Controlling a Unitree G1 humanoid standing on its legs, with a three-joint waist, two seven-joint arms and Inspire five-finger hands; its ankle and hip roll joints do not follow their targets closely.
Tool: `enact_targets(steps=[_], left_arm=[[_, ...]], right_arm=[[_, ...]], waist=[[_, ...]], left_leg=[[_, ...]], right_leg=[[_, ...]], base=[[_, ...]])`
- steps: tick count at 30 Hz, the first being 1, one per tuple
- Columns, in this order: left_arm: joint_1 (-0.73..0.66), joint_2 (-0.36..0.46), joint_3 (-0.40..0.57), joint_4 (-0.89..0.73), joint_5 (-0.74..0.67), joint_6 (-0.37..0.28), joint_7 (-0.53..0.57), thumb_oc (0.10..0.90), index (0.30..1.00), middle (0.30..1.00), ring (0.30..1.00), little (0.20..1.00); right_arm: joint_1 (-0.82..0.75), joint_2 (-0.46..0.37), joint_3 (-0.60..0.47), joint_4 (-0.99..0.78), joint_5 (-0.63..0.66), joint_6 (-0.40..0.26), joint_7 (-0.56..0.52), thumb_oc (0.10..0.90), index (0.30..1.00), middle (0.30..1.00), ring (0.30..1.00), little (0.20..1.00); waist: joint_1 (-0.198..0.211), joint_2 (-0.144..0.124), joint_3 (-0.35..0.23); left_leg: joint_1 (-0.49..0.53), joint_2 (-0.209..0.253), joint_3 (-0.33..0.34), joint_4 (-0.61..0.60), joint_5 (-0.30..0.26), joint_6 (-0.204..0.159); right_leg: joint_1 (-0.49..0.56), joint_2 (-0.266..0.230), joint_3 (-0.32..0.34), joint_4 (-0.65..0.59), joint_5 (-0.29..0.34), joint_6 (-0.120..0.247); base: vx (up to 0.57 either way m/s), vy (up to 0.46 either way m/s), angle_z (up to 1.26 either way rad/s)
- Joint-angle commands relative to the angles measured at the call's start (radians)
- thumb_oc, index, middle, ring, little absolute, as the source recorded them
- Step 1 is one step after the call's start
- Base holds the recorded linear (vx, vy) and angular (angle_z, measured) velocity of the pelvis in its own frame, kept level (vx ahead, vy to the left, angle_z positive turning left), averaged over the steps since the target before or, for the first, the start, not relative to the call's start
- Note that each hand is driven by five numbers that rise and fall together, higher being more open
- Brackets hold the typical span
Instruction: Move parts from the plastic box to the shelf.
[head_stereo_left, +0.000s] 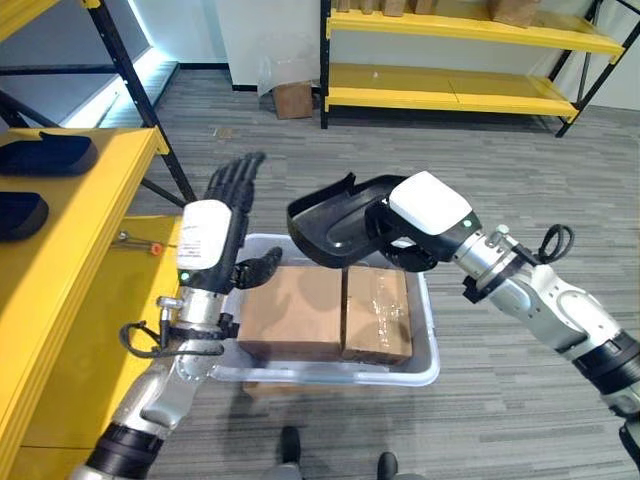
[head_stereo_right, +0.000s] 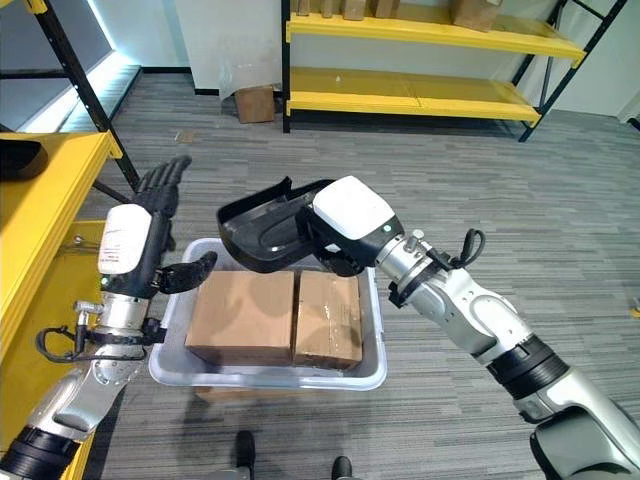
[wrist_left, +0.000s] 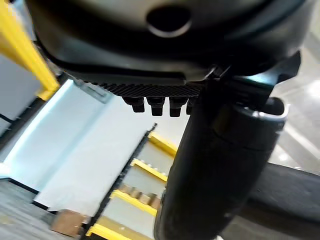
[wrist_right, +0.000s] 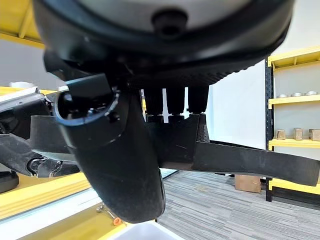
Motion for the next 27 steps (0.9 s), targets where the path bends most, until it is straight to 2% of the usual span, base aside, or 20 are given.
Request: enact_targets(steps=[1, 17, 27], left_arm=[[-0.098, 0.027, -0.030, -0.041, 0.049, -0.057, 0.071, 0.900, 1.000, 1.000, 1.000, 1.000], [-0.105, 0.029, -0.069, -0.072, 0.061, -0.075, 0.055, 0.900, 1.000, 1.000, 1.000, 1.000], [-0.143, 0.022, -0.125, -0.077, 0.059, -0.089, 0.038, 0.900, 1.000, 1.000, 1.000, 1.000]], right_arm=[[-0.092, 0.006, 0.007, -0.067, 0.074, -0.012, -0.117, 0.400, 0.300, 0.300, 0.300, 0.300], [-0.104, 0.019, 0.020, -0.069, 0.074, -0.009, -0.127, 0.400, 0.300, 0.300, 0.300, 0.300], [-0.135, 0.050, 0.048, -0.055, 0.070, -0.003, -0.133, 0.400, 0.300, 0.300, 0.300, 0.300]], waist=[[0.005, -0.018, -0.177], [-0.003, -0.014, -0.173], [-0.006, -0.009, -0.176]], left_leg=[[0.104, 0.050, -0.018, -0.008, -0.143, -0.027], [0.108, 0.048, -0.010, -0.008, -0.138, -0.027], [0.112, 0.050, -0.011, -0.008, -0.149, -0.028]], right_leg=[[-0.096, -0.032, 0.001, 0.041, 0.074, 0.047], [-0.097, -0.033, 0.007, 0.041, 0.080, 0.043], [-0.091, -0.034, 0.013, 0.038, 0.074, 0.043]], base=[[0.04, 0.004, -0.02], [0.00, 0.000, 0.00], [0.00, 0.000, 0.00]])
